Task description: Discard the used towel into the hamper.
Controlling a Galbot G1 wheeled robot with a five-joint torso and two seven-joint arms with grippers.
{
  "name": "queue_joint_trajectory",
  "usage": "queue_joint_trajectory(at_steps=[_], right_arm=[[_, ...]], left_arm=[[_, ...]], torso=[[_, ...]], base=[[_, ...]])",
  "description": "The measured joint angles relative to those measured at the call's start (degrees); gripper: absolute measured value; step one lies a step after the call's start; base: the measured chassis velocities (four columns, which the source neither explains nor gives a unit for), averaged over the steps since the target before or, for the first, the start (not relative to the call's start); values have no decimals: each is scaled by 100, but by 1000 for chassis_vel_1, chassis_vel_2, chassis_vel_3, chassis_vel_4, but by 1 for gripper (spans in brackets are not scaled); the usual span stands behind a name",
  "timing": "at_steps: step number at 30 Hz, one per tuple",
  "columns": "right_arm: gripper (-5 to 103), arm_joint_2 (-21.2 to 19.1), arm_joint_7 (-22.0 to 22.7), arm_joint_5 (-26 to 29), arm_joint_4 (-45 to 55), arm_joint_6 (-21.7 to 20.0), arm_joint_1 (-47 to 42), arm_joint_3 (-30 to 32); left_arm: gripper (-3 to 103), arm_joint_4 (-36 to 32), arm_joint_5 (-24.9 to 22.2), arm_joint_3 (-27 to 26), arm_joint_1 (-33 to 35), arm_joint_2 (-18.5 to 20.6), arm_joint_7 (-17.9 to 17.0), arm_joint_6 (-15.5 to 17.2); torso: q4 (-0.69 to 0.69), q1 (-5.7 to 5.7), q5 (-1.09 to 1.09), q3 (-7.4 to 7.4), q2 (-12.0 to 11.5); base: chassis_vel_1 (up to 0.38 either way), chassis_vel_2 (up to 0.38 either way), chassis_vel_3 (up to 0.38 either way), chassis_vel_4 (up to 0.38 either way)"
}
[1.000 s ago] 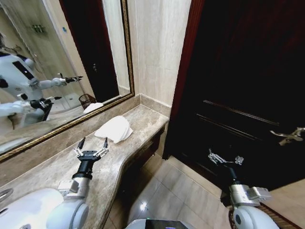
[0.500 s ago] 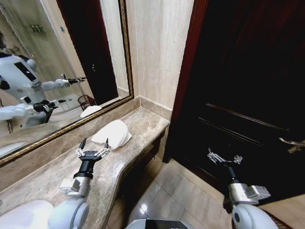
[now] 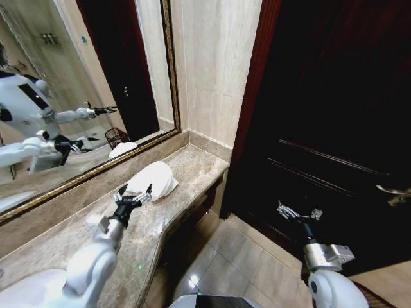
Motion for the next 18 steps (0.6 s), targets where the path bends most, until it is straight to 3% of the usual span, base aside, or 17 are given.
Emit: queue_joint_trajectory(at_steps=[5, 6, 10, 18], right_arm=[[100, 16, 59, -144, -104, -19, 62, -22], [100, 16, 59, -144, -104, -19, 62, -22], [100, 62, 75, -231, -244, 29, 49, 8], [100, 118, 131, -250, -321, 119, 2, 97]], left_arm=[[100, 405, -936, 180, -734, 907, -338, 783], [100, 405, -936, 180, -734, 907, -338, 783], [100, 1070, -1752, 491, -1565, 1630, -492, 1480], [100, 1583, -2114, 1197, -2535, 2021, -183, 1739]], torso=[[2, 0, -1, 0, 0], [2, 0, -1, 0, 0], [1, 0, -2, 0, 0], [1, 0, -1, 0, 0]], base=[[0, 0, 0, 0], [0, 0, 0, 0], [0, 0, 0, 0], [0, 0, 0, 0]])
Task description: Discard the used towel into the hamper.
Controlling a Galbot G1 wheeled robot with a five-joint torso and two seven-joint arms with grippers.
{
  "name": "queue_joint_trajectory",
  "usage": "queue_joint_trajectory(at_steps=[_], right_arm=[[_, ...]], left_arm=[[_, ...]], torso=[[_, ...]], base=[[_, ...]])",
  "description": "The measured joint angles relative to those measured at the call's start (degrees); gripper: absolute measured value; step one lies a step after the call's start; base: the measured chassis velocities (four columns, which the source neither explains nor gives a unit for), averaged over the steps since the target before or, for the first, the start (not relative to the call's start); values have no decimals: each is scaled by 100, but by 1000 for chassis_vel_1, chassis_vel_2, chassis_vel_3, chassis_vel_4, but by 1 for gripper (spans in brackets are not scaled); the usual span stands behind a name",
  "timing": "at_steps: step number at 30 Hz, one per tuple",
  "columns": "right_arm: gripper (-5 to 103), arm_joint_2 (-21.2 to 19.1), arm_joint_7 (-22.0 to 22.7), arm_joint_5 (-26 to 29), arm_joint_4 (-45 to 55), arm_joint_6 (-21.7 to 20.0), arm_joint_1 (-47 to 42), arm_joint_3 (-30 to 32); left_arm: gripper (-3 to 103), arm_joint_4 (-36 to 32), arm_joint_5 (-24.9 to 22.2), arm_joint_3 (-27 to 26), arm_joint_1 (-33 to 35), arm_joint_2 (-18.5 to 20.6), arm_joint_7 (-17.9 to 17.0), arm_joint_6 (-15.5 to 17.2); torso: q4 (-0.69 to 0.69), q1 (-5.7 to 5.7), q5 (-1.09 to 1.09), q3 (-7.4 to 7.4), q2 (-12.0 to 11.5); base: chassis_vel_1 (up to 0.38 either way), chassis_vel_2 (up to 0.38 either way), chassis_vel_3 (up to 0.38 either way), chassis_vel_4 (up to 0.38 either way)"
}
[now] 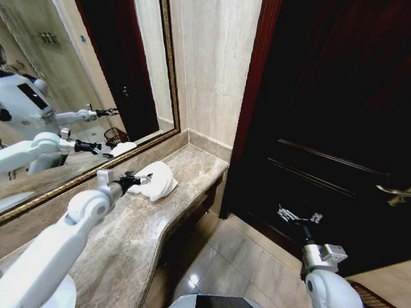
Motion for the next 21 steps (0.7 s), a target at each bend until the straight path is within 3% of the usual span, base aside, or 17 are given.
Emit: queue_joint_trajectory(at_steps=[6, 21], right_arm=[[100, -9, 75, -5, 4, 3, 71, 13], [100, -40, 146, 15, 15, 35, 26, 106]], left_arm=[[100, 210, 37, 568, -524, -38, 239, 106], [100, 914, 488, 874, -750, -294, 430, 213]], torso=[[0, 0, 2, 0, 0], [1, 0, 2, 0, 0]], base=[[0, 0, 0, 0], [0, 0, 0, 0]])
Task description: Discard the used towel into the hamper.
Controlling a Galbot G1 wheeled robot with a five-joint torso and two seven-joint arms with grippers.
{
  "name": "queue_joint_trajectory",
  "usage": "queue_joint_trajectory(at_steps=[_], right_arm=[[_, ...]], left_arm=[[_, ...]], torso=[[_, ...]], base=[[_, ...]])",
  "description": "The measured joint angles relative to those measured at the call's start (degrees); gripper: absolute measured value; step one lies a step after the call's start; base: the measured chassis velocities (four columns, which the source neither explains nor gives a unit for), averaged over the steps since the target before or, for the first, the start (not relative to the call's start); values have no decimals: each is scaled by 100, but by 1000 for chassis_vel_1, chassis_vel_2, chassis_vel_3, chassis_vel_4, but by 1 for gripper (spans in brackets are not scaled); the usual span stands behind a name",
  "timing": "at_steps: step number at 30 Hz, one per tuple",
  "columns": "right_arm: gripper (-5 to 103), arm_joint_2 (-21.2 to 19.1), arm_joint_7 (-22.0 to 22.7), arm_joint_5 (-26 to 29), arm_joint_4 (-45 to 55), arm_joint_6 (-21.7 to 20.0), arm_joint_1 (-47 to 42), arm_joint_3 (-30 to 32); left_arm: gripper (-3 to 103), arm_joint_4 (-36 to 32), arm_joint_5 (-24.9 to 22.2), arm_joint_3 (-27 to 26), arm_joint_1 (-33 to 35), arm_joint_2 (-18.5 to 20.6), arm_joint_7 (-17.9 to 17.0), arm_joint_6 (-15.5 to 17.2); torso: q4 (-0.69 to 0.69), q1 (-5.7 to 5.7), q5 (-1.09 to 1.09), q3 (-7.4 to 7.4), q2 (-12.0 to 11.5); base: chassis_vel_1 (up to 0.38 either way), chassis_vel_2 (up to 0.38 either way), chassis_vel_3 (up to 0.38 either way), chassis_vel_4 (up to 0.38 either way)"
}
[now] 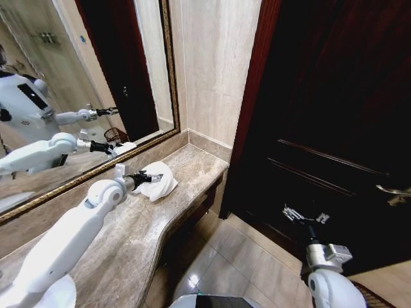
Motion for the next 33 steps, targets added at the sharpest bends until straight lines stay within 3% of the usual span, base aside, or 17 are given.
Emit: queue_joint_trajectory(at_steps=[25, 33], right_arm=[[100, 13, 87, 32, 290, 71, -215, 54], [100, 13, 93, 33, 305, 61, -180, 41]], left_arm=[[103, 228, 527, 142, 123, -212, 162, -85], [84, 248, 669, 142, 172, -239, 169, -88]], torso=[[0, -1, 0, -1, 1], [0, -1, 0, -1, 1]], base=[[0, 0, 0, 0], [0, 0, 0, 0]])
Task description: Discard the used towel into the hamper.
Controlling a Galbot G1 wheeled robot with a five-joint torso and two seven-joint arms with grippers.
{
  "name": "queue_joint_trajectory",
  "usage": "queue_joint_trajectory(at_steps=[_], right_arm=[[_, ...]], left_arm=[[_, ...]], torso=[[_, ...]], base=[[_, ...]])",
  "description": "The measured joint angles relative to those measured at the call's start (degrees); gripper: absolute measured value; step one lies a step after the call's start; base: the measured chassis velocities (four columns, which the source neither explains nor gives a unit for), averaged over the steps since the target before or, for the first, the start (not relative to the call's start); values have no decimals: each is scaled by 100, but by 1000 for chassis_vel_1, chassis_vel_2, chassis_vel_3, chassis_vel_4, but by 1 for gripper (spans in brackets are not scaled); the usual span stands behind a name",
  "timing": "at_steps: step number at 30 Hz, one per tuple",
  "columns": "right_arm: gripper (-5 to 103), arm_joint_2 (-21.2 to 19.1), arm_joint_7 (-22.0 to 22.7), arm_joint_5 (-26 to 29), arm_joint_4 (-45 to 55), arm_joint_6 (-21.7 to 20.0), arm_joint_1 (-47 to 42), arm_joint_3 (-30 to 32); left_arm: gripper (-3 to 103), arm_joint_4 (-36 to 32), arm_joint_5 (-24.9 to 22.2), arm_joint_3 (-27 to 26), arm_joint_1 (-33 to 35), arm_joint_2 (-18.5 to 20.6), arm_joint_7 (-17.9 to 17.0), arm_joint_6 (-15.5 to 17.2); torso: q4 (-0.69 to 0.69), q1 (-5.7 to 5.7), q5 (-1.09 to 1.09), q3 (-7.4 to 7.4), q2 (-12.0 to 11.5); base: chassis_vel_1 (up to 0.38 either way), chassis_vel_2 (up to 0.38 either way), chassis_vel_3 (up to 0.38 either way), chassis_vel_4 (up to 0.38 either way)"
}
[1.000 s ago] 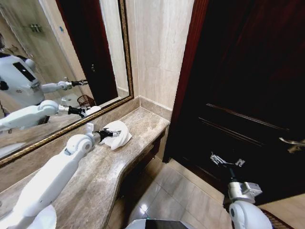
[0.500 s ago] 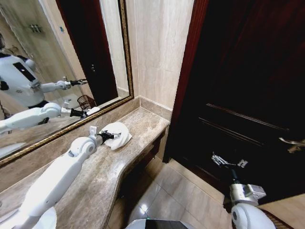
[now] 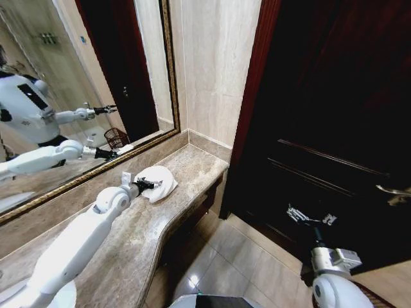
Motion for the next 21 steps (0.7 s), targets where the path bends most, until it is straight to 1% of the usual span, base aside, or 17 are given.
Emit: queue_joint_trajectory(at_steps=[2, 4, 7, 8, 11, 13, 16, 17, 19, 20, 21], right_arm=[[100, -9, 4, 0, 12, -11, 8, 1], [100, -17, 5, 2, 16, -16, 11, 4], [100, -31, 12, 6, 17, -22, 26, 10], [100, -31, 12, 6, 17, -22, 26, 10], [100, -32, 15, 7, 17, -24, 38, 5], [100, -32, 17, 7, 17, -24, 38, 4], [100, -31, 22, 7, 17, -25, 32, 4], [100, -31, 22, 7, 17, -25, 32, 4], [100, -31, 25, 8, 17, -24, 24, 6], [100, -31, 25, 8, 17, -22, 22, 8], [100, -31, 27, 8, 17, -20, 18, 9]], left_arm=[[76, 29, 2, 0, -4, -9, 0, -2], [76, 35, 1, -2, -6, -9, 6, -4], [59, 42, 0, -7, -13, -9, 10, -17], [59, 42, 0, -7, -13, -9, 10, -17], [43, 49, -2, -9, -14, -14, 8, -40], [43, 48, -2, -11, -11, -15, 8, -48], [30, 21, 0, -34, 20, -17, -12, -92], [30, 21, 0, -34, 20, -17, -12, -92], [23, -3, 6, -50, 42, -17, -24, -120], [23, -15, 10, -63, 59, -18, -28, -146], [17, -45, 13, -95, 98, -23, -33, -200]], torso=[[0, 0, 0, 0, 0], [0, 0, 0, 0, 0], [0, 0, -1, 0, 0], [0, 0, -1, 0, 0], [0, 0, -1, 1, 0], [0, 0, -1, 1, 0], [0, 2, -1, 1, -1], [0, 2, -1, 1, -1], [0, 2, -1, 1, -1], [0, 2, -2, 1, -1], [0, 2, -2, 2, -2]], base=[[0, 0, 0, 0], [0, 0, 0, 0], [0, 0, 0, 0], [0, 0, 0, 0], [0, 0, 0, 0], [0, 0, 0, 0], [0, 0, 0, 0], [0, 0, 0, 0], [0, 0, 0, 0], [0, 0, 0, 0], [0, 0, 0, 0]])
